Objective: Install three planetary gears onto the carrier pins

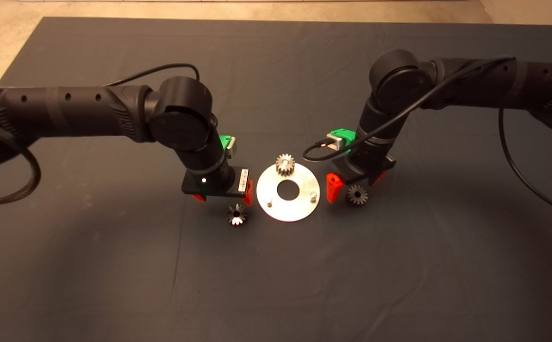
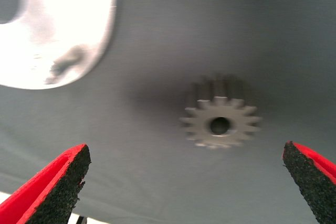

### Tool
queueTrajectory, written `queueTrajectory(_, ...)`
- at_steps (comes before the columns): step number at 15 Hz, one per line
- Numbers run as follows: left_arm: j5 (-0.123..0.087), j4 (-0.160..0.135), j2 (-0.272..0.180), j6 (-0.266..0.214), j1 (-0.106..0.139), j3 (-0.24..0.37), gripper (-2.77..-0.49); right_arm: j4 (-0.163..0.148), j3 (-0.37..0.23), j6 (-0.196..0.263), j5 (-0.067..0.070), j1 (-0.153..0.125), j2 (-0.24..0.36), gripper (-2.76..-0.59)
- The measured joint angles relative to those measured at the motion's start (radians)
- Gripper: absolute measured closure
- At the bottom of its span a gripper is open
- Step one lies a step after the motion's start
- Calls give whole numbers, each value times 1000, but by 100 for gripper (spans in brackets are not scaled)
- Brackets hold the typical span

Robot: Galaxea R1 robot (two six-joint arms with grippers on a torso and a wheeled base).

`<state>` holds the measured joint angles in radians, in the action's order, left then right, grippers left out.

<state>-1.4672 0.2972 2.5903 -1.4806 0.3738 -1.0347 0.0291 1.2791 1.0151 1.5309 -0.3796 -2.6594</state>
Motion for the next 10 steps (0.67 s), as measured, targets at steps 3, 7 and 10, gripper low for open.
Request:
queueTrajectory(3, 0, 0, 3, -8, 0, -6, -233, 8, -1, 0, -1, 0, 8, -273)
queueTrajectory(7, -1, 0, 0, -19, -7, -10, -233, 20, -10, 0, -1, 0, 14, -273)
queueTrajectory(10, -2, 1, 0, -19, -11, -10, -233, 34, -12, 0, -1, 0, 16, -273)
